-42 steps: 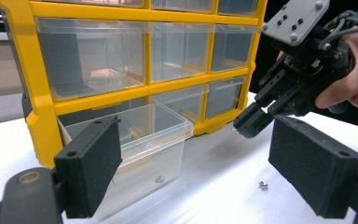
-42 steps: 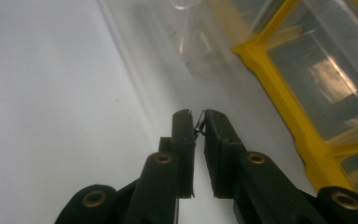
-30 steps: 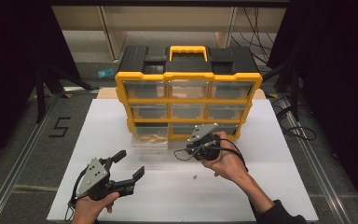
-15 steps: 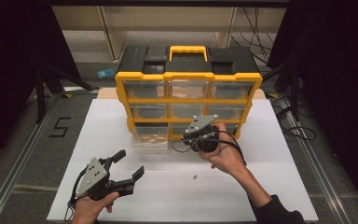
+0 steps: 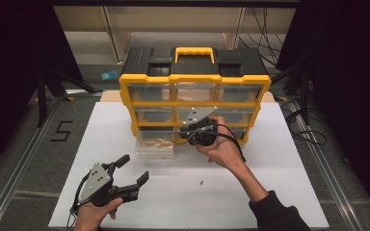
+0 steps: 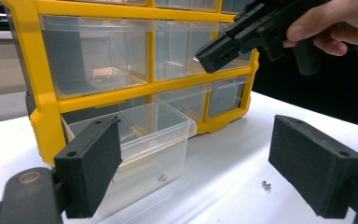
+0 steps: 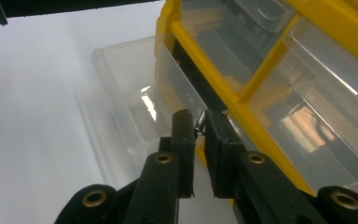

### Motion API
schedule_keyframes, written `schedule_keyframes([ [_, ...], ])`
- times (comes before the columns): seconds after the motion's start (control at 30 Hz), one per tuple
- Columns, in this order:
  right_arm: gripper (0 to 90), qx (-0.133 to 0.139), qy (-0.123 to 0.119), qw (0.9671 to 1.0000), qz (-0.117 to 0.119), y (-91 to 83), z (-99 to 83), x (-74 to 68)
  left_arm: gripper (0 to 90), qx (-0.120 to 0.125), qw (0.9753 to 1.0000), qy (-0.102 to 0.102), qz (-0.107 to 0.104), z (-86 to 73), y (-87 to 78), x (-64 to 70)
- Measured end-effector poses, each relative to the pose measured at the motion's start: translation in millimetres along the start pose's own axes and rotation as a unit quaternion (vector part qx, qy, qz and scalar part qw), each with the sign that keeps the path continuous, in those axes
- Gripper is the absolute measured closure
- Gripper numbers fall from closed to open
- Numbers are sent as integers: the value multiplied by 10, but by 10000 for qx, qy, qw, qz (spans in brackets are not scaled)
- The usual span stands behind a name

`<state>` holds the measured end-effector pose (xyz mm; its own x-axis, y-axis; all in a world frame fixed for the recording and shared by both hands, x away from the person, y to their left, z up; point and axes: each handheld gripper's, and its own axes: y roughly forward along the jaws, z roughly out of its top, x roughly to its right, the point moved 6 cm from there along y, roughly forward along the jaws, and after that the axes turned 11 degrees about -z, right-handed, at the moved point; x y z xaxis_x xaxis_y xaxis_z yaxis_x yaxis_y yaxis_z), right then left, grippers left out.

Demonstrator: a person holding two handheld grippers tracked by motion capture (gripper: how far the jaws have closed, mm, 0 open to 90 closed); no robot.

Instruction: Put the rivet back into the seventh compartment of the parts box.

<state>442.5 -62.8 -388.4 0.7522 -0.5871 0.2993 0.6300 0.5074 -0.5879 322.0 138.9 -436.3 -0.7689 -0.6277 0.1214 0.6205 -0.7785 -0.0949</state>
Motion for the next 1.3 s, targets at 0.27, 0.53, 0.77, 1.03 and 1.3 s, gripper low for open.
schedule_keyframes([
  [0.27,828,-41,-85,9999,102,152,137,-93,166,16,10000,35,9,5,-2,-7],
  [0.53,828,-180,-180,9995,167,354,249,-153,166,12,10000,34,-1,5,-2,-7],
  [0.77,828,-378,-214,9986,286,502,269,-261,166,11,10000,45,-11,4,0,-3],
  [1.03,827,-571,-306,9970,413,694,260,-335,166,18,10000,43,-21,7,-3,-4],
  [1.3,721,-864,-101,9951,464,742,206,-359,166,36,10000,37,-26,11,-5,-3],
])
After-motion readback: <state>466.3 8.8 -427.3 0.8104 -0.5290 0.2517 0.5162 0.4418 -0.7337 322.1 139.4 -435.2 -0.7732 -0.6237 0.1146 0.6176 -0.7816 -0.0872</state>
